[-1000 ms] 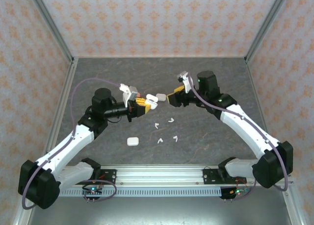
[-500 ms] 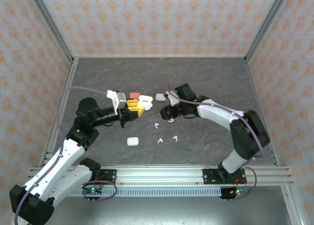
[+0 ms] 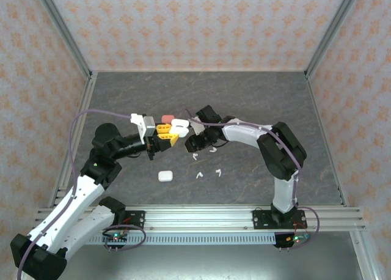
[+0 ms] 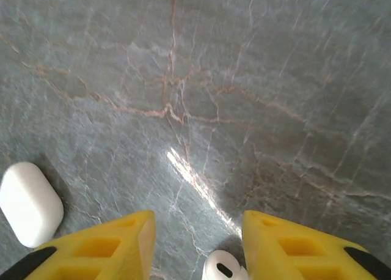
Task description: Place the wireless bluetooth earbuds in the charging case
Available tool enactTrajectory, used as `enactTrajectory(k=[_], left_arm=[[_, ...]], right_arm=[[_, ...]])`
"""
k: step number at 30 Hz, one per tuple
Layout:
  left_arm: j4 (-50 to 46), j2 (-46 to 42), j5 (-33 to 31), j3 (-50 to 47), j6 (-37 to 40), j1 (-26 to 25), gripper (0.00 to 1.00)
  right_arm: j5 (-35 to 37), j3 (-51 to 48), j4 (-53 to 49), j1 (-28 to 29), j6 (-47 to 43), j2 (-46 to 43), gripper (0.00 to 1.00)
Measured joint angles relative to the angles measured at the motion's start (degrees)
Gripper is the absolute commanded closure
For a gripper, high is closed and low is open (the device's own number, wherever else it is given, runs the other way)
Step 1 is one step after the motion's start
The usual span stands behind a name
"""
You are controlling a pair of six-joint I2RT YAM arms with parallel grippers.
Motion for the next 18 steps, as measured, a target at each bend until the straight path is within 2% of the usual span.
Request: enactTrajectory(k=[18], left_arm=[[-0.1,0.2,-0.6,-0.2,0.4,0.0,1.00]], right_arm=[[0.3,-0.6,-3.9,0.7,-3.3,0.6,0.63]])
